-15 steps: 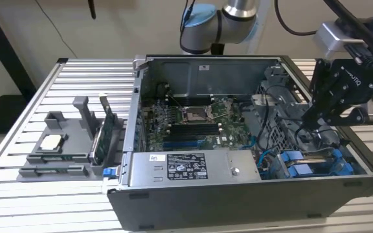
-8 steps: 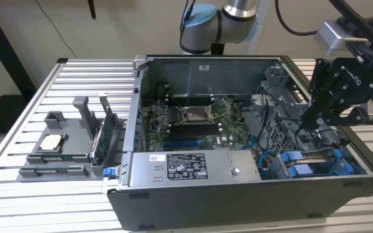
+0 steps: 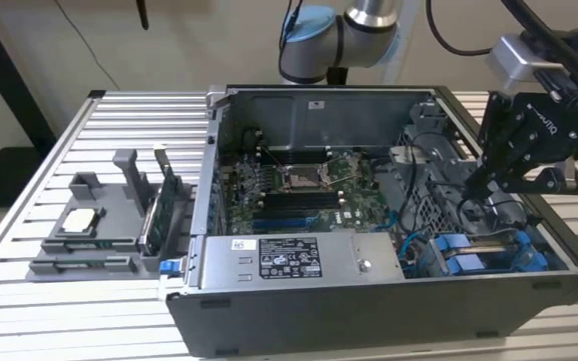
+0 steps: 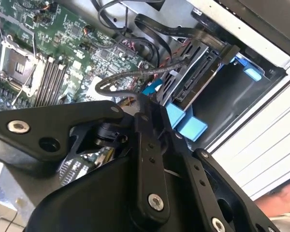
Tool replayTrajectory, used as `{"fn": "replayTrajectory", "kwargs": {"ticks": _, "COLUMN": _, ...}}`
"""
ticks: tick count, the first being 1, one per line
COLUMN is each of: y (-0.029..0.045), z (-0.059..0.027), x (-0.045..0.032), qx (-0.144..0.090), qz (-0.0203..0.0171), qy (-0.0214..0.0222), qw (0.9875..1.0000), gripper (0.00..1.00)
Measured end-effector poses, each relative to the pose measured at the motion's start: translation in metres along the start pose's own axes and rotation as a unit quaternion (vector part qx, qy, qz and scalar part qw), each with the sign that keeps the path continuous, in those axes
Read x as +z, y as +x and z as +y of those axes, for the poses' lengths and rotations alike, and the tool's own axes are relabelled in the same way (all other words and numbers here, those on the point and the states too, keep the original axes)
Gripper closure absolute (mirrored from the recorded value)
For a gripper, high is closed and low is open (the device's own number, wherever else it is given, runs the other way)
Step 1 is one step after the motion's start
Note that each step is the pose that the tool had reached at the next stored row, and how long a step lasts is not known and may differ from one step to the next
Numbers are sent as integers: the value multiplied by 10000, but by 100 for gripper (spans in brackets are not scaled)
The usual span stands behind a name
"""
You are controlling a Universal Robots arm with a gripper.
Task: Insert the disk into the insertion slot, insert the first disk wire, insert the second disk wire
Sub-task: 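Insert the first disk wire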
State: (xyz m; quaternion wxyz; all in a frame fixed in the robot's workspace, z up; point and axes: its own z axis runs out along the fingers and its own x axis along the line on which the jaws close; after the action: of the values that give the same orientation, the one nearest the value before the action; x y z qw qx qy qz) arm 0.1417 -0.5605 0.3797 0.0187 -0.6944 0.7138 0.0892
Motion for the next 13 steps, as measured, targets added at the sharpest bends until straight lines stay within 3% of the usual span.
{"fn": "replayTrajectory", "kwargs": {"ticks": 2, "y": 0, "z": 0, "x": 0, "qx": 0, "qz": -1, "qy": 0, "qw": 10000, "gripper": 81}}
{"fn": "replayTrajectory", "kwargs": {"ticks": 13, "y": 1, "z": 0, "x": 3, "qx": 0, "qz": -1, "qy": 1, "qw": 10000, "gripper": 81}}
